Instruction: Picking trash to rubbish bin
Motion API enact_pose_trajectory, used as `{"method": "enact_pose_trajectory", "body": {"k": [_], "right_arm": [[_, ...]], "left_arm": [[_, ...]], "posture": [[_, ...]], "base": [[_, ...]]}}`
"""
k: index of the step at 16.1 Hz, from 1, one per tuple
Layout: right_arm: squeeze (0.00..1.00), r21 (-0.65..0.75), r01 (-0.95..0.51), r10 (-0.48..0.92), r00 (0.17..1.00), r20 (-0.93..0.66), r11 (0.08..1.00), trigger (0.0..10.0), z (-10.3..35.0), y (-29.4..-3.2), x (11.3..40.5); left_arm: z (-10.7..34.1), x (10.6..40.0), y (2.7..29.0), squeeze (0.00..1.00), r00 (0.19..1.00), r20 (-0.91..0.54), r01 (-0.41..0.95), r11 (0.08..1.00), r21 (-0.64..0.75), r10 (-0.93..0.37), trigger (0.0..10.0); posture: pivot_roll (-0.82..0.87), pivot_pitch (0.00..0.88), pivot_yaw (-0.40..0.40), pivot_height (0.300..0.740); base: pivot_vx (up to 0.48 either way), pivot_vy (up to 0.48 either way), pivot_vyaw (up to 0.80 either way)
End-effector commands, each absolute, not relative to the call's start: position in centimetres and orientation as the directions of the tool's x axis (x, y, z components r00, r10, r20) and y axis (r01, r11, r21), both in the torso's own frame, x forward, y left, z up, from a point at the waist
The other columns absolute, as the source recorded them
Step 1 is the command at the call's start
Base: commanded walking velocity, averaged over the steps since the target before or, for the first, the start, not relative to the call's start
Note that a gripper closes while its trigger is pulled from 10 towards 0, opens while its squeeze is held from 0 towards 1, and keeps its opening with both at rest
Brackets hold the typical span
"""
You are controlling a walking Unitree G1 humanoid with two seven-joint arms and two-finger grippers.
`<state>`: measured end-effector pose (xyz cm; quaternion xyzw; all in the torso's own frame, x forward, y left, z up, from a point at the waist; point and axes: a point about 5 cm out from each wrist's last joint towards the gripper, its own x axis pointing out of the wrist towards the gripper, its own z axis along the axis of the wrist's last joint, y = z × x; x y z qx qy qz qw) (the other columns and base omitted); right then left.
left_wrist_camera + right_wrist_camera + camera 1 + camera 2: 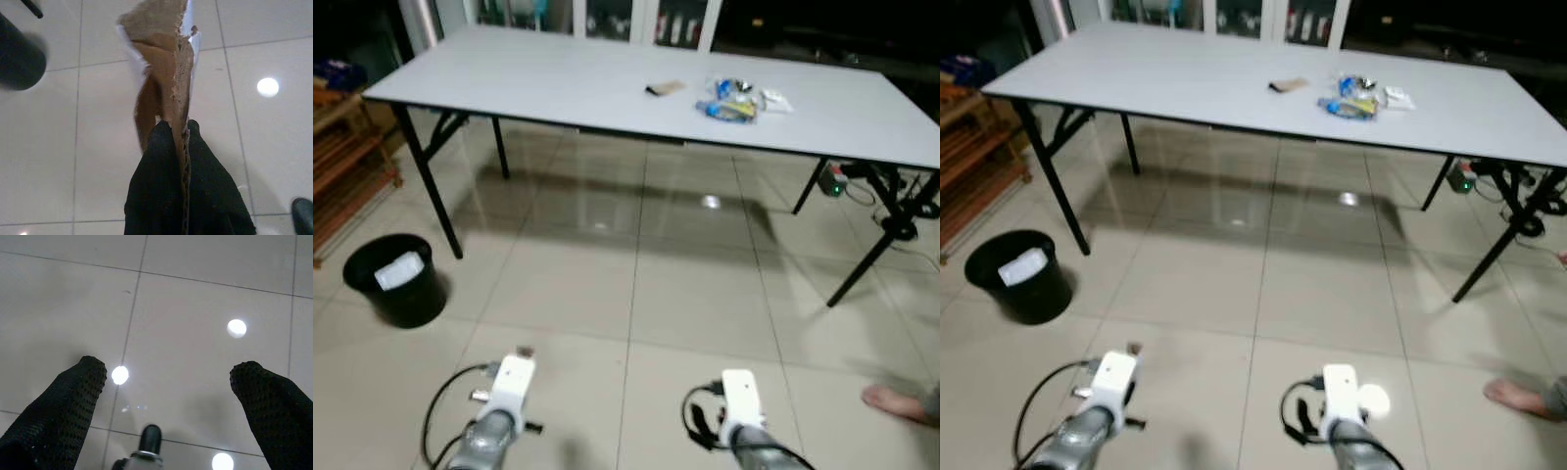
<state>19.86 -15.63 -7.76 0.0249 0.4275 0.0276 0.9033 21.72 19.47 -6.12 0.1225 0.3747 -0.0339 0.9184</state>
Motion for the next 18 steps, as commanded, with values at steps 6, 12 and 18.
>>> {"method": "enact_pose_trajectory", "body": {"k": [6, 12, 18], "right_arm": [[0.0, 0.078, -0.049, 0.091, 0.634, -0.768, 0.996, 10.0, -7.63, -15.2, 20.17], [0.0, 0.075, -0.057, 0.094, 0.629, -0.772, 0.996, 10.0, -7.6, -15.09, 20.27], [0.0, 0.083, -0.064, 0.105, 0.634, -0.767, 0.995, 10.0, -7.45, -14.74, 20.56]], "left_arm": [[-6.25, 21.41, 20.04, 0.0, 0.705, -0.708, 0.157, 0.963, 0.22, 0.047, 10.0], [-6.06, 21.7, 20.21, 0.0, 0.709, -0.703, 0.149, 0.963, 0.224, 0.054, 10.0], [-5.94, 21.85, 20.47, 0.0, 0.711, -0.7, 0.136, 0.965, 0.224, 0.063, 10.0]], "posture": [[-0.01, 0.0, -0.057, 0.74], [0.0, 0.0, -0.064, 0.74], [0.01, 0.009, -0.059, 0.74]], "base": [[0.326, 0.0, 0.0], [0.329, 0.0, 0.58], [0.33, 0.0, 0.69]]}}
